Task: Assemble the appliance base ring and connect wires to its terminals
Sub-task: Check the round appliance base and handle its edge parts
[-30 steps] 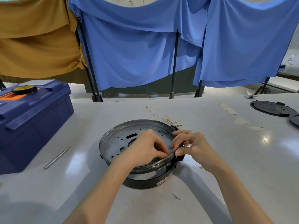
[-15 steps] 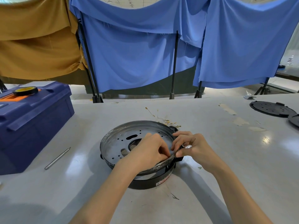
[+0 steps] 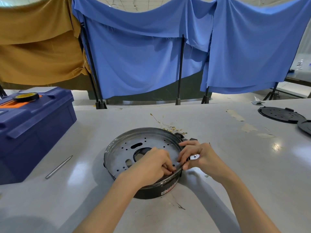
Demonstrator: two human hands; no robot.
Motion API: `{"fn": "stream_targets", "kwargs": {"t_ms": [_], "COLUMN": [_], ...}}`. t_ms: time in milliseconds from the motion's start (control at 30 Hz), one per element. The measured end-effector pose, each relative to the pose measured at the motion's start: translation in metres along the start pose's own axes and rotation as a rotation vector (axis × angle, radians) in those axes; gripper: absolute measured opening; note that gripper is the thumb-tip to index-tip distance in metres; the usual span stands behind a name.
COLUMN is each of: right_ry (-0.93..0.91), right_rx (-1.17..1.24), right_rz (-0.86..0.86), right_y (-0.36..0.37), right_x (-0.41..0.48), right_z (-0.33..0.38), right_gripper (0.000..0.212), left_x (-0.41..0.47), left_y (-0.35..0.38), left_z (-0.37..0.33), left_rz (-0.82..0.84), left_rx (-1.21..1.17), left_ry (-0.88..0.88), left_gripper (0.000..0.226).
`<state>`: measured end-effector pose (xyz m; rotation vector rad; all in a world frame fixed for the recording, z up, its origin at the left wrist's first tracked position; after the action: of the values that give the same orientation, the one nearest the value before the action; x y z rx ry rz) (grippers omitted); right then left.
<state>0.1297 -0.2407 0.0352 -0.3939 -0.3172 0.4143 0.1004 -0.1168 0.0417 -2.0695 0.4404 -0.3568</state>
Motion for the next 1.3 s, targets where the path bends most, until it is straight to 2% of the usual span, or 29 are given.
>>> {"fn": "stream_targets", "kwargs": {"t_ms": [200,333,567,700,767,833,900,967,1067,1133,1233,1300], "right_ry": [-0.011,-0.015,-0.010,-0.013,-0.025,-0.048,-0.038,0.033,0.213,0.384,0.630,0.712], "right_rx": [-0.001,-0.005,0.012,0.012,0.024,0.139,0.262,0.219,-0.099,-0.303,-0.583,-0.594], "right_rz": [0.009,0.009,0.014,0.016,0.025,-0.018,-0.150,-0.320,-0.532,-0.577,-0.526,-0.520], "right_y": [-0.001,-0.001,-0.001,0.001,0.001,-0.009,-0.029,-0.048,-0.071,-0.080,-0.083,-0.080], "right_x": [0.001,0.002,0.004,0.005,0.003,-0.001,-0.004,-0.008,-0.013,-0.018,-0.027,-0.032], "right_z": [0.000,0.000,-0.004,-0.005,-0.005,-0.006,-0.009,-0.019,-0.038,-0.052,-0.069,-0.076], "right_gripper": [0.017,0.025,0.031,0.024,0.020,0.021,0.025,0.027,0.019,0.012,0.046,0.054], "left_x": [-0.010,-0.011,-0.013,-0.011,-0.015,-0.019,-0.024,-0.028,-0.033,-0.034,-0.036,-0.037], "left_y": [-0.002,-0.007,-0.001,0.002,0.004,0.005,0.005,0.005,0.008,0.008,0.006,0.007], "left_z": [0.010,0.010,0.004,0.011,0.016,0.020,0.023,0.017,0.003,-0.003,-0.002,0.000], "left_rz": [0.044,-0.001,-0.046,-0.059,-0.016,0.037,0.070,0.083,0.042,-0.012,-0.055,-0.053], "left_rx": [-0.016,-0.001,0.090,0.003,-0.037,-0.038,-0.024,0.090,0.196,0.237,0.214,0.208], "left_ry": [-0.005,-0.011,0.087,0.010,-0.032,-0.060,-0.096,-0.086,-0.040,-0.009,-0.009,-0.025], "left_gripper": [0.026,0.037,0.017,0.012,0.010,0.022,0.039,0.053,0.074,0.066,0.050,0.048]}}
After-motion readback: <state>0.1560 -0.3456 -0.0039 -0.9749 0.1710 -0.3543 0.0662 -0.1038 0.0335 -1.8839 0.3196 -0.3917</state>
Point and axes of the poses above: each hand's wrist, its own x-axis towards the middle knuckle, its own y-axis out of the palm, z = x × y, the point moved 8 cm from there along x, towards the middle knuckle, and after that the axes turned 1 degree about -x, right-handed, at the moved point
